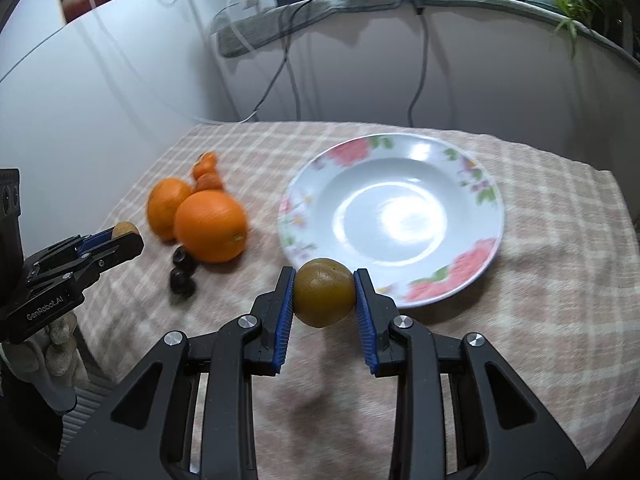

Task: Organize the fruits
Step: 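Carry the kiwi in the right gripper over the plate and release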

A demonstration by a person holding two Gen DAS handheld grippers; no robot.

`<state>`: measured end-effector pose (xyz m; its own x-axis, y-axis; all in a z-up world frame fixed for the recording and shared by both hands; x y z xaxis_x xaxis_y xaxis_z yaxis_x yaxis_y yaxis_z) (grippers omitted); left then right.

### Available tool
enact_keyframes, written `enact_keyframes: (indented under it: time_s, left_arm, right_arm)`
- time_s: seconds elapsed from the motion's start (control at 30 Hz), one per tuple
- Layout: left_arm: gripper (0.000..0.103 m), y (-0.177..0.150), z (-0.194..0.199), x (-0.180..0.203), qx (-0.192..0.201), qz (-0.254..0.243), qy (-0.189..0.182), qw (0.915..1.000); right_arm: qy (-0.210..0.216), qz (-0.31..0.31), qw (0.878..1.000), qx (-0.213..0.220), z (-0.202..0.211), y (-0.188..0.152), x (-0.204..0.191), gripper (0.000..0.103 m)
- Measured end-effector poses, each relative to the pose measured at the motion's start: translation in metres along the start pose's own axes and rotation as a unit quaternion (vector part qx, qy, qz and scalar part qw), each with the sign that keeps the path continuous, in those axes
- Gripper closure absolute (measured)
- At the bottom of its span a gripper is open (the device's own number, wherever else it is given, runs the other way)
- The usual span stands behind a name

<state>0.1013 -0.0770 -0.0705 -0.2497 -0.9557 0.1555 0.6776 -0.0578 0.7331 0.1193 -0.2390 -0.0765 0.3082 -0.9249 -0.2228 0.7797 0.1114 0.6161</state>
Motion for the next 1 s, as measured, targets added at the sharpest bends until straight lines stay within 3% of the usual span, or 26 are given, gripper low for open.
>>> enact_keyframes:
  time_s: [0.3, 0.53, 1.0]
  left_arm:
    - [0.076, 0.029, -0.052, 0.054, -0.015, -0.054, -0.037, 0.9977]
    - [0.076, 0.046, -0.087, 0.080, -0.033, -0.083, -0.044, 0.9951]
    - [0.076, 0.050, -0.128, 0.087, -0.069, -0.090, -0.028, 0.9931]
  right_arm:
    - [-0.022, -0.013, 1.000, 0.003, -0.016, 0.023, 0.043, 0.073]
    - [-0.034, 0.002, 0.999, 0.001, -0.035, 0.046, 0.062, 0.073]
    - [-0.026, 0.008, 0.999, -0.017, -0.079, 0.073, 0.088, 0.073]
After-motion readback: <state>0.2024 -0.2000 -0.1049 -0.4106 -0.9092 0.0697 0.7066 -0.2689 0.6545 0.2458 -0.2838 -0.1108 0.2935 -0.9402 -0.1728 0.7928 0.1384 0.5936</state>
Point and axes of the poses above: each gripper's, at about its wrist camera, not at the fingertips, and z roughly against the way its jaws point, x to its right, y to its top, the point moved 7 cm from there along -z, roughly the way its jaws point, and after that the axes turned 1 degree about -y, right-handed, at the moved point
